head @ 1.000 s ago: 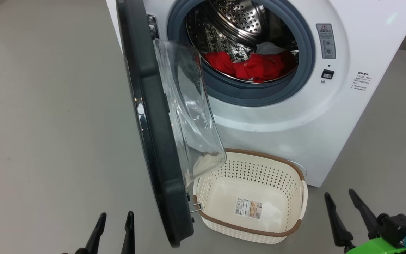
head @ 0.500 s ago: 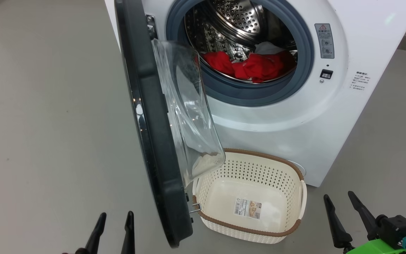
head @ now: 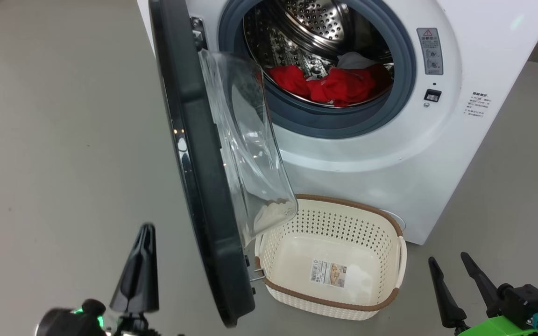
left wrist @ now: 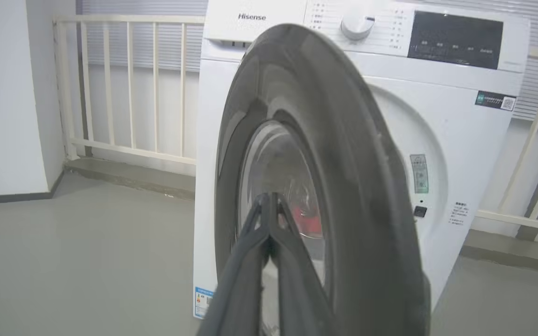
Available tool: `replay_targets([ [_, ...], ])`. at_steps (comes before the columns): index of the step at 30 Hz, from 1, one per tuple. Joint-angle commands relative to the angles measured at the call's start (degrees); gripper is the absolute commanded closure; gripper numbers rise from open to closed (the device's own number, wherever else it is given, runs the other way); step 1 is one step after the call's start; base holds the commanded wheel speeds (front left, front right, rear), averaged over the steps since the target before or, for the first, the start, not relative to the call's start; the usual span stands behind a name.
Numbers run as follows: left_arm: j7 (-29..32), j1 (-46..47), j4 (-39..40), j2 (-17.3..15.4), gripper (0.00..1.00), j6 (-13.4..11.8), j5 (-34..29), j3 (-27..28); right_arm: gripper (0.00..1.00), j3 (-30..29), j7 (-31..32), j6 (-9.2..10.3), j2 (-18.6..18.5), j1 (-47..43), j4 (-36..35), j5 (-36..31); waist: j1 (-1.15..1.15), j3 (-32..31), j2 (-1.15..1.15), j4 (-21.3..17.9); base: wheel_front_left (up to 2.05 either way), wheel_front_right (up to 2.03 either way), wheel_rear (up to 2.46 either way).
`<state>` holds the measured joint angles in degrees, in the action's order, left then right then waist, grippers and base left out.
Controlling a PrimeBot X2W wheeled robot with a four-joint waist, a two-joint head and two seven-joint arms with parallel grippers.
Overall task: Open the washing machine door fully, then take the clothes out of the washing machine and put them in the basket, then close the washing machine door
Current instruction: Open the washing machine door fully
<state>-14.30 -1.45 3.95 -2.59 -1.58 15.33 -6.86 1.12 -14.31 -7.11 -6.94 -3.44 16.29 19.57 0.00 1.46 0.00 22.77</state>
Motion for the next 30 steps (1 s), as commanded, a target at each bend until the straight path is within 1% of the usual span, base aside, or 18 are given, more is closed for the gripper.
replay_targets([
  [1, -0.7, 2.68, 4.32, -0.29, 1.0, -0.62, -1.08, 1.21, 0.0, 1.34, -0.69, -0.37, -0.75, 1.34, -1.47, -0.96, 0.0, 0.01, 0.0, -0.02, 0.0, 0.0, 0.0],
  [6, -0.7, 3.47, 12.89, -0.29, 1.0, -1.26, -3.56, -2.46, 0.0, 1.67, -0.69, -0.37, -0.76, 1.64, -1.62, -1.03, 0.0, 0.1, 0.0, -0.27, 0.0, 0.0, 0.0],
  [8, -0.7, 3.35, 14.48, -0.29, 1.0, -0.87, -4.78, -4.67, 0.0, 1.79, -0.69, -0.37, -0.77, 1.71, -1.69, -1.01, 0.0, 0.15, 0.0, -0.36, 0.0, 0.0, 0.0],
  [11, -0.7, 2.87, 14.56, -0.29, 1.0, -0.42, -5.04, -8.37, 0.0, 1.98, -0.69, -0.37, -0.78, 1.81, -1.73, -1.1, 0.0, 0.26, 0.0, -0.46, 0.0, 0.0, 0.0],
  [15, -0.7, 2.0, 11.11, -0.29, 1.0, 0.45, -3.57, -12.74, 0.0, 2.43, -0.69, -0.37, -0.92, 2.17, -1.74, -1.25, 0.0, 0.65, 0.0, -0.79, 0.0, 0.0, 0.0],
  [16, -0.7, 1.82, 8.93, -0.29, 1.0, 0.74, -2.42, -14.3, 0.0, 2.66, -0.69, -0.37, -1.02, 2.48, -1.73, -1.24, 0.0, 0.9, 0.0, -1.04, 0.0, 0.0, 0.0],
  [18, -0.7, 1.83, 7.14, -0.29, 1.0, 0.82, -1.24, -15.27, 0.0, 2.85, -0.69, -0.37, -1.11, 2.81, -1.66, -1.2, 0.0, 1.13, 0.0, -1.27, 0.0, 0.0, 0.0],
  [22, -0.7, 1.85, 4.13, -0.29, 1.0, 0.96, 0.04, -16.15, 0.0, 3.05, -0.69, -0.37, -1.09, 3.24, -1.61, -1.21, 0.0, 1.42, 0.0, -1.51, 0.0, 0.0, 0.0],
  [25, -0.7, 1.85, -0.15, -0.29, 1.0, 1.1, 1.37, -16.7, 0.0, 3.16, -0.69, -0.37, -1.07, 3.39, -1.6, -1.12, 0.0, 1.52, 0.0, -1.5, 0.0, 0.0, 0.0],
  [30, -0.7, 2.86, -4.12, -0.29, 1.0, 0.31, 3.74, -15.35, 0.0, 3.49, -0.69, -0.37, -1.11, 3.36, -1.34, -0.83, 0.0, 1.4, 0.0, -1.3, 0.0, 0.0, 0.0],
])
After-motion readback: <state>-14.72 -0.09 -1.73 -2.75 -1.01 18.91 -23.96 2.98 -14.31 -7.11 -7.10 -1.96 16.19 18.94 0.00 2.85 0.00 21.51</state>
